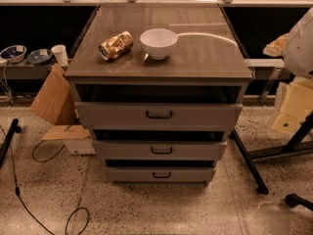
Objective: Open bottom drawer
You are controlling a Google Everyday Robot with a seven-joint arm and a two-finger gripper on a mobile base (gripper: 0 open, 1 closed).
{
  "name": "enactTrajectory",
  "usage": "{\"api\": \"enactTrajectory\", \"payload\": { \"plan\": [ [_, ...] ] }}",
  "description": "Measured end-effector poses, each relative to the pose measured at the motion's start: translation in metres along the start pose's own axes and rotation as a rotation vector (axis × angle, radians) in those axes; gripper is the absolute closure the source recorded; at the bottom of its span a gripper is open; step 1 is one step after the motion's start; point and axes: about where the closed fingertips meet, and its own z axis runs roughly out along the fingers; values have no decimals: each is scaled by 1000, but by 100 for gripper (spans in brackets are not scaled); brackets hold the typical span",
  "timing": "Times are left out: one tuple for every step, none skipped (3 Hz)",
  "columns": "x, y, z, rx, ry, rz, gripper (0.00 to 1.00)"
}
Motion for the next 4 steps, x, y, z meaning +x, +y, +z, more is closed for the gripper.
{"api": "enactTrajectory", "payload": {
  "plan": [
    [6, 15, 40, -25, -39, -22, 0],
    [8, 41, 106, -92, -88, -81, 0],
    [9, 76, 185, -181, -134, -154, 0],
    [10, 115, 263, -248, -171, -190, 0]
  ]
}}
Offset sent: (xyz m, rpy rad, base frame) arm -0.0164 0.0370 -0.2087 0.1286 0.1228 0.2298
